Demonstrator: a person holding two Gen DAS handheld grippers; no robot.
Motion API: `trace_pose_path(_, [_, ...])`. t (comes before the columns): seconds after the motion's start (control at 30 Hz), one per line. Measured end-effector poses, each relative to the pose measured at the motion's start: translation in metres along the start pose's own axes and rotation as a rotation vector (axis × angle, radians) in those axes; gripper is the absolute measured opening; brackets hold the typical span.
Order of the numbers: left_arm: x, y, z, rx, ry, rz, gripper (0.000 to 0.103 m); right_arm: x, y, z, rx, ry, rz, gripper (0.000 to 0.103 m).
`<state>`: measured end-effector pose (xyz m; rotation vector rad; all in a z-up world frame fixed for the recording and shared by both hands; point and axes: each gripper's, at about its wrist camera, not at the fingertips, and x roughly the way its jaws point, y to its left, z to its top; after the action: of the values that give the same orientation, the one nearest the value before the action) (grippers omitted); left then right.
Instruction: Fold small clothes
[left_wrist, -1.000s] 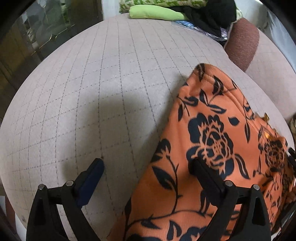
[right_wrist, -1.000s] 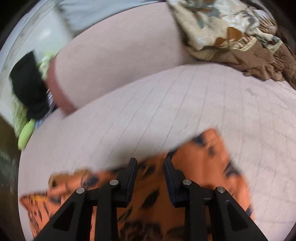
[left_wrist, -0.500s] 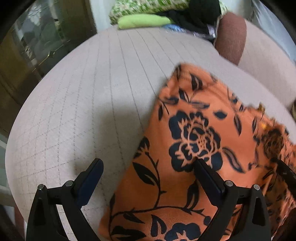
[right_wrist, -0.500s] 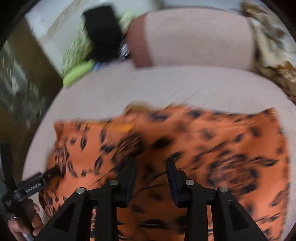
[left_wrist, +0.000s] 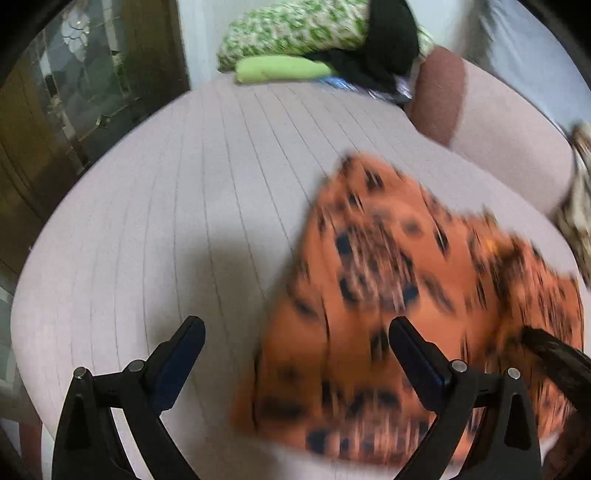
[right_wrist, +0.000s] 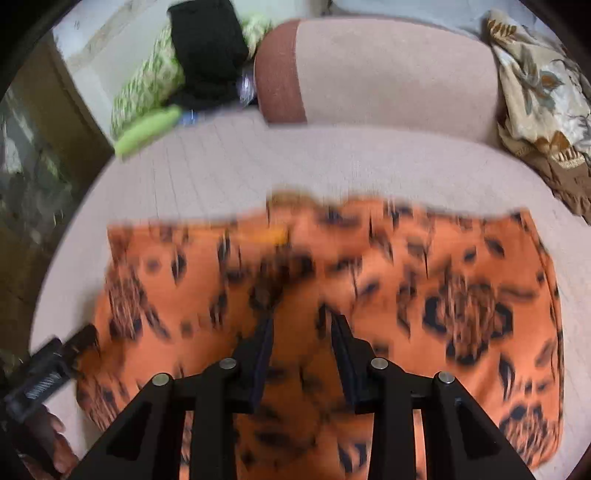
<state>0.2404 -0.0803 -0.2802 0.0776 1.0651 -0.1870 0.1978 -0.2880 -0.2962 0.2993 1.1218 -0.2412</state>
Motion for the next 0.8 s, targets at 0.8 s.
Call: trace_pose_path(0.8, [-0.281,0.021,-0.093,0.198,-0.397,0.001,0.100,-0.278,-0.039,-0.054,0.083,-0.398,0.067,0.036])
